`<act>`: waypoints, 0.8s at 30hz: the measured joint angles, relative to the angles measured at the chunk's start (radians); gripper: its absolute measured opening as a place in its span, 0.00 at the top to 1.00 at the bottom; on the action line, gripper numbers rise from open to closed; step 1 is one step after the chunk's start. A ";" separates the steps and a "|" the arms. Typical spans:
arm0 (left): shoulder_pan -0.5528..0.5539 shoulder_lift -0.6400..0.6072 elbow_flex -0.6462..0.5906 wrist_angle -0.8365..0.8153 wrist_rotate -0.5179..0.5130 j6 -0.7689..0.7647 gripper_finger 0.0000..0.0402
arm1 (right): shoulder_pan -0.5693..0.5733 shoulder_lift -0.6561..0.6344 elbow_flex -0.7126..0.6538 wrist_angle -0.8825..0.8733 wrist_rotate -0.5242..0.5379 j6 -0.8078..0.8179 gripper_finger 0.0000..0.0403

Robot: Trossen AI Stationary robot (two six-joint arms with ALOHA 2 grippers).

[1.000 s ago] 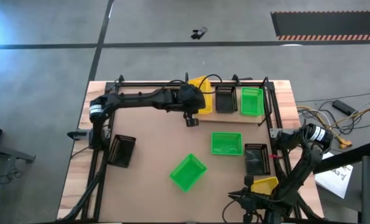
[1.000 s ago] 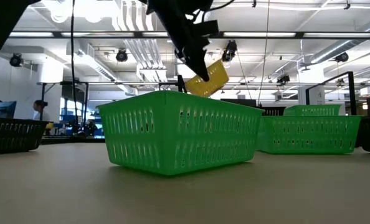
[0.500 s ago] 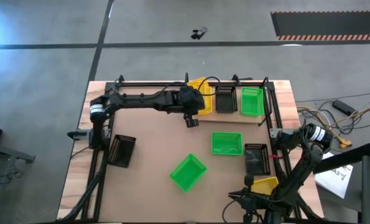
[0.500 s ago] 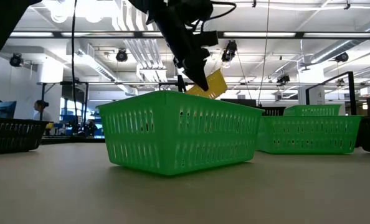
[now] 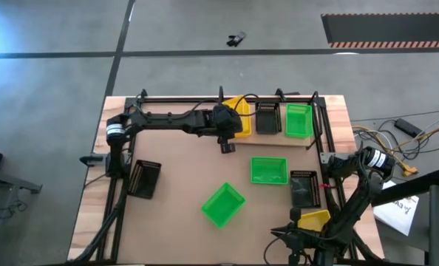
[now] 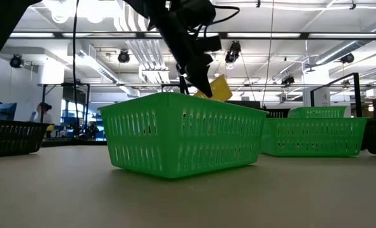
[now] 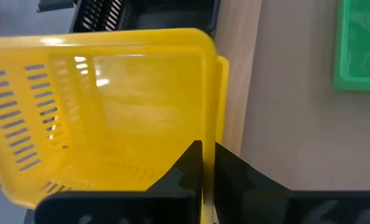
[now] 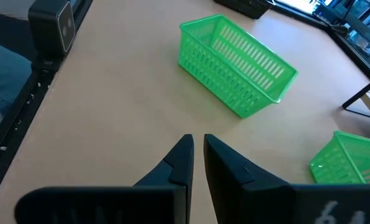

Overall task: Stack baskets on shelf by color
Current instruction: Stack the left yellow bin on top of the yellow bin on the shelf, then stack the right black bin on top of the black bin on the shelf

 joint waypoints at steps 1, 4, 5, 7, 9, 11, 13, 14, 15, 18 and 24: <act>0.000 0.000 0.000 0.008 0.000 0.000 0.96 | 0.000 0.000 0.000 0.000 0.000 -0.001 0.92; 0.002 0.000 0.004 0.026 0.000 0.000 0.90 | 0.000 0.000 0.000 0.000 0.000 -0.001 0.92; 0.004 0.000 0.008 0.027 0.000 0.000 0.88 | 0.000 0.000 0.000 0.000 0.000 -0.001 0.92; 0.005 0.000 0.011 0.030 0.000 0.000 0.83 | 0.000 0.000 0.000 0.000 0.000 -0.001 0.92; 0.005 0.000 0.010 0.028 -0.001 0.000 0.79 | 0.000 0.000 0.000 0.000 0.000 -0.001 0.92; 0.006 0.000 0.011 0.021 -0.001 0.000 0.77 | 0.000 0.000 0.000 0.000 0.000 0.000 0.92; 0.006 0.000 0.026 0.009 -0.002 0.000 0.75 | 0.000 0.000 0.000 -0.001 0.000 0.000 0.92; 0.006 0.000 0.035 0.007 -0.002 0.000 0.74 | 0.000 0.000 0.000 -0.001 0.000 0.000 0.92; 0.004 -0.002 0.045 0.006 -0.002 0.000 0.74 | 0.000 0.000 0.000 -0.001 0.000 0.000 0.92; -0.010 -0.015 0.074 -0.016 -0.004 0.000 0.74 | 0.000 0.000 -0.001 0.000 0.000 0.009 0.92; -0.130 -0.095 0.117 -0.094 -0.084 -0.001 0.74 | -0.003 0.000 -0.050 -0.001 0.003 0.116 0.92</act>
